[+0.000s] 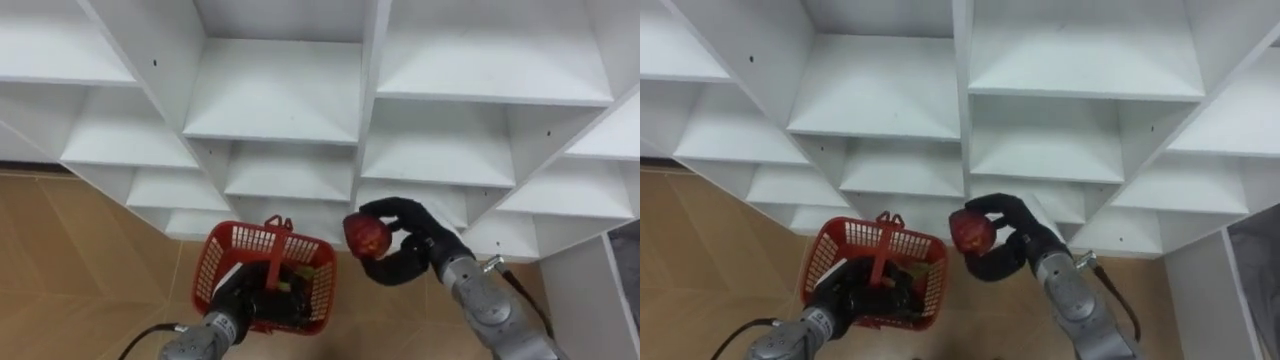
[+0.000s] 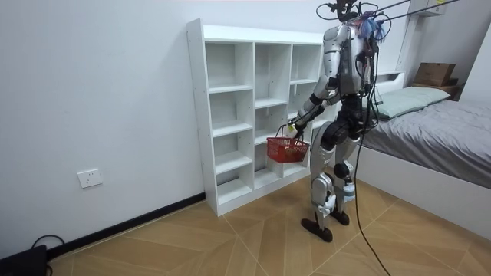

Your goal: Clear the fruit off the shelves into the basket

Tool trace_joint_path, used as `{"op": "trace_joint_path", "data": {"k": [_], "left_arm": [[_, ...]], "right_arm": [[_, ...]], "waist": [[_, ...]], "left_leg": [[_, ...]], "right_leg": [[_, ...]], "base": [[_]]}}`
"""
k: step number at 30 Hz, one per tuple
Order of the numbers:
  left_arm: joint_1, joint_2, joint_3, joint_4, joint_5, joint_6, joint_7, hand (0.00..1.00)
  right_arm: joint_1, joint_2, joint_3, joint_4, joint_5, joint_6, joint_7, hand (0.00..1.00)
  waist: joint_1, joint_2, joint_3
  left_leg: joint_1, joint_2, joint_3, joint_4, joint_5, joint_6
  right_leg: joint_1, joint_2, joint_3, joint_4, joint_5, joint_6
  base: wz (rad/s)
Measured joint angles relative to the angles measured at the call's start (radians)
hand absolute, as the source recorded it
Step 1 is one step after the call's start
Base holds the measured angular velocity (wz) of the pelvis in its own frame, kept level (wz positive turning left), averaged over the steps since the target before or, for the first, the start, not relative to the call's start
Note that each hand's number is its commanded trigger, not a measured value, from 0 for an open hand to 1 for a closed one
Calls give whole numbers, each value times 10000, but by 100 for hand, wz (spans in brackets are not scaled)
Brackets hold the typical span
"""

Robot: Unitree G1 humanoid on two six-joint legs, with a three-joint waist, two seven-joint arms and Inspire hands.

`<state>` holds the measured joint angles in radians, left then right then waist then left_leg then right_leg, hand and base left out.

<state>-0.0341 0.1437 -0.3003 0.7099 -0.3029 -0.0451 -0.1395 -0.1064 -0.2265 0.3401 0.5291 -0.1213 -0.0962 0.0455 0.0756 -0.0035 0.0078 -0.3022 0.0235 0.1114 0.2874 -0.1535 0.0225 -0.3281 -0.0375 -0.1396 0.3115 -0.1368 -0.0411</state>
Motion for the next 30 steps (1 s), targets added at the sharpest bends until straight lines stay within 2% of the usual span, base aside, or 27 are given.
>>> {"op": "trace_joint_path", "data": {"k": [4,9,14,25,30], "left_arm": [[48,-76,-70,-3,0,1,-14,100],[43,-258,-192,-6,7,-41,-70,100],[48,-357,-190,-19,6,-144,-85,100],[0,-352,-187,-37,-2,-183,-270,100],[-4,-343,-368,-36,-3,-206,-296,100]], "right_arm": [[125,75,87,2,26,0,312,100],[275,423,116,41,-32,0,642,100],[349,429,118,84,-38,-1,760,100],[417,520,218,453,-154,6,757,100],[418,609,216,886,-150,15,687,100]], "waist": [[-2,29,19],[-10,158,100],[-50,166,102],[-123,194,118],[-128,299,154]], "left_leg": [[-13,6,-1,-1,-3,-3],[-51,6,-2,-27,-5,-5],[-254,3,-2,-11,-4,-5],[-295,5,-49,17,-5,-6],[-358,5,-67,32,-6,-5]], "right_leg": [[-10,10,-3,-29,0,0],[-60,15,-3,-17,-1,-1],[-254,13,-3,3,-1,-1],[-255,21,-15,-42,-3,-1],[-298,19,-38,-46,-2,-1]], "base": [[0],[0],[0],[0],[1]]}}
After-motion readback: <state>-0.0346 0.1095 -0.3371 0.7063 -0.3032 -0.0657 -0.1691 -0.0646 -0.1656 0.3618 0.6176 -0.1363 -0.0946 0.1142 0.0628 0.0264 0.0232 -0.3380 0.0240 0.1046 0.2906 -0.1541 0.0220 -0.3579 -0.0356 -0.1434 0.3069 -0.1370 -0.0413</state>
